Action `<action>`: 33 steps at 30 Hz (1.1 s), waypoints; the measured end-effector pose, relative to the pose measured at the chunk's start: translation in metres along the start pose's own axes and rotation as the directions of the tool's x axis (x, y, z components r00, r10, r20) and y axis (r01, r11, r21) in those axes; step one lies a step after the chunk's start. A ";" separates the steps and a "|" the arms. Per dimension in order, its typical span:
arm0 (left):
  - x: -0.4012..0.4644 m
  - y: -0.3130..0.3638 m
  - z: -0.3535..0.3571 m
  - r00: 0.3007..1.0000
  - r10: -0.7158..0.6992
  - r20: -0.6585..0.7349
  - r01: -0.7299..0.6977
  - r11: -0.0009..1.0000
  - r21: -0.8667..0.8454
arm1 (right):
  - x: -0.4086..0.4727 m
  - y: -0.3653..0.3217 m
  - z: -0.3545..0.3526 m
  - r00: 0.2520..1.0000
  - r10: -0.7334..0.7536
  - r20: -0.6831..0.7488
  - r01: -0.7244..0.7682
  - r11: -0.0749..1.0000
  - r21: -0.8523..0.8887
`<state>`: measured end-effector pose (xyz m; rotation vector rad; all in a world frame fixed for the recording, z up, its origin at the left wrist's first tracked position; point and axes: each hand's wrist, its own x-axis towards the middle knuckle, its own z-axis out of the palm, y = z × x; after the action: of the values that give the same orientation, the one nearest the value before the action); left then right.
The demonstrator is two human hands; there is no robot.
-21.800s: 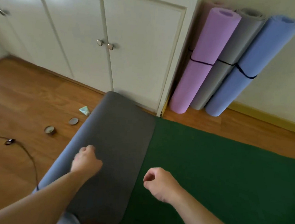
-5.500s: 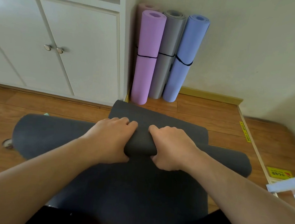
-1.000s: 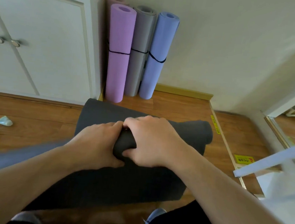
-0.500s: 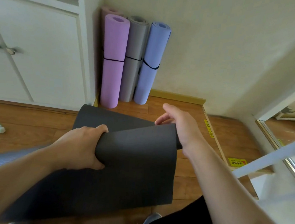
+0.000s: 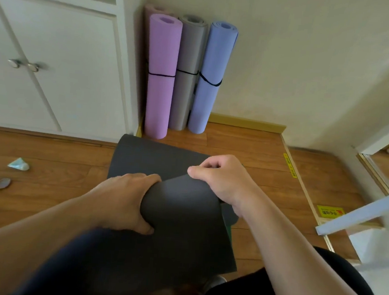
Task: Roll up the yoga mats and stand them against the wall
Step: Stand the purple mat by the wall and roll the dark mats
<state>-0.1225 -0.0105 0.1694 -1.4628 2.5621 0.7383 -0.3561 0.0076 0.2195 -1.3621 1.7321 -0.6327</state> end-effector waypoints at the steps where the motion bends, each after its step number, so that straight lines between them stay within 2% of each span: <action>1: 0.000 0.000 -0.002 0.999 0.008 0.033 -0.007 0.999 -0.051 | 0.000 0.000 0.002 0.998 -0.058 -0.020 0.058 0.998 -0.036; 4: 0.003 0.003 -0.009 0.991 0.052 0.123 -0.028 0.981 -0.191 | -0.003 -0.002 0.006 0.965 -0.262 -0.015 0.260 0.963 -0.064; 7: 0.006 0.003 -0.008 0.990 0.104 0.099 -0.065 0.938 -0.340 | -0.004 -0.004 0.012 0.934 -0.357 -0.009 0.356 0.933 -0.056; 12: 0.007 -0.001 0.002 0.994 0.103 0.049 -0.076 0.921 -0.383 | -0.003 0.003 0.026 0.958 -0.287 0.001 0.287 0.958 0.009; 19: 0.003 -0.009 0.007 0.999 0.050 0.016 -0.039 0.911 -0.411 | -0.003 0.002 0.054 0.953 -0.298 -0.055 0.301 0.953 0.041; 21: 0.000 -0.010 0.008 0.999 0.026 0.022 -0.015 0.911 -0.411 | -0.002 0.002 0.054 0.961 -0.277 -0.006 0.277 0.958 0.077; 25: 0.001 -0.006 0.005 0.998 0.036 0.055 -0.013 0.926 -0.377 | 0.008 -0.002 0.027 0.975 -0.135 0.179 0.053 0.915 0.401; 27: 0.004 -0.001 0.004 0.999 0.037 0.030 -0.025 0.937 -0.349 | 0.013 -0.003 0.018 0.989 -0.017 0.147 -0.052 0.887 0.458; 28: 0.006 0.001 0.004 0.999 0.037 0.017 -0.029 0.941 -0.338 | 0.015 -0.003 0.018 0.995 0.024 0.095 -0.065 0.889 0.452; 30: 0.008 0.005 0.006 0.999 0.037 0.015 -0.031 0.945 -0.324 | 0.017 -0.002 0.025 0.999 0.032 -0.004 -0.029 0.943 0.333; 33: 0.007 0.005 0.008 0.999 0.024 0.023 -0.016 0.950 -0.313 | 0.018 0.001 0.039 0.999 0.023 -0.037 -0.015 0.978 0.209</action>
<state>-0.1321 -0.0103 0.1617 -1.4947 2.5311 1.2057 -0.3258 -0.0053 0.1926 -1.1924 1.6561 -0.8114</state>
